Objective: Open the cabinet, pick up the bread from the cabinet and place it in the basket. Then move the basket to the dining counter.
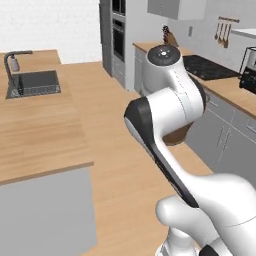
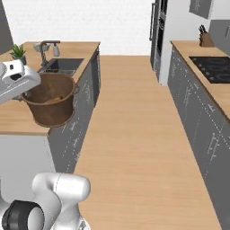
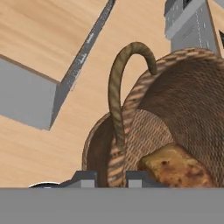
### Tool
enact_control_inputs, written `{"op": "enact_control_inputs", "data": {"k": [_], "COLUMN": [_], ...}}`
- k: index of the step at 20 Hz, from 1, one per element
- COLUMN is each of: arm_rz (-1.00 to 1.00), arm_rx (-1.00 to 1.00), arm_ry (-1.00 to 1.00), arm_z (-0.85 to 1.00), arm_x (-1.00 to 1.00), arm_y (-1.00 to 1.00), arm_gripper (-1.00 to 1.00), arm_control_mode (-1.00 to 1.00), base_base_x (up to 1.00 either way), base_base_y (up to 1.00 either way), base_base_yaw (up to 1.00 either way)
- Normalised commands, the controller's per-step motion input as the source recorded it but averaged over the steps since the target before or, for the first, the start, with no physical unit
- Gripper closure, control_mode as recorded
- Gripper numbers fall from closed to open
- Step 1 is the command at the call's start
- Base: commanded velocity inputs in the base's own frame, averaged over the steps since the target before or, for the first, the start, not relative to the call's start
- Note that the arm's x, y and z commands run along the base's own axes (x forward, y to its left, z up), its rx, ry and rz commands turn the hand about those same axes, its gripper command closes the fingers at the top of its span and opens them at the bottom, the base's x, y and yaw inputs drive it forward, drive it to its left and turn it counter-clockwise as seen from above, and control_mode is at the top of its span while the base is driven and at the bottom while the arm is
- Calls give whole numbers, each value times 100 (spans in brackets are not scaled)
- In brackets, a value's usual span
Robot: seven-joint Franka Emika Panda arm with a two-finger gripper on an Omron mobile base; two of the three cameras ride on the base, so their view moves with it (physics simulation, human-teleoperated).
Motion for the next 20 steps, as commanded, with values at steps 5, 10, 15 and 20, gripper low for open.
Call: {"op": "enact_control_inputs", "data": {"k": [5, 10, 15, 20], "arm_rz": [0, 0, 0, 0], "arm_rx": [0, 0, 0, 0], "arm_ry": [0, 0, 0, 0], "arm_z": [0, 0, 0, 0], "arm_x": [0, 0, 0, 0], "arm_y": [0, 0, 0, 0], "arm_gripper": [100, 100, 100, 100], "arm_control_mode": [100, 100, 100, 100], "base_base_x": [-15, 0, 0, 0], "base_base_y": [100, 100, 100, 100], "base_base_yaw": [0, 0, -2, -4]}}
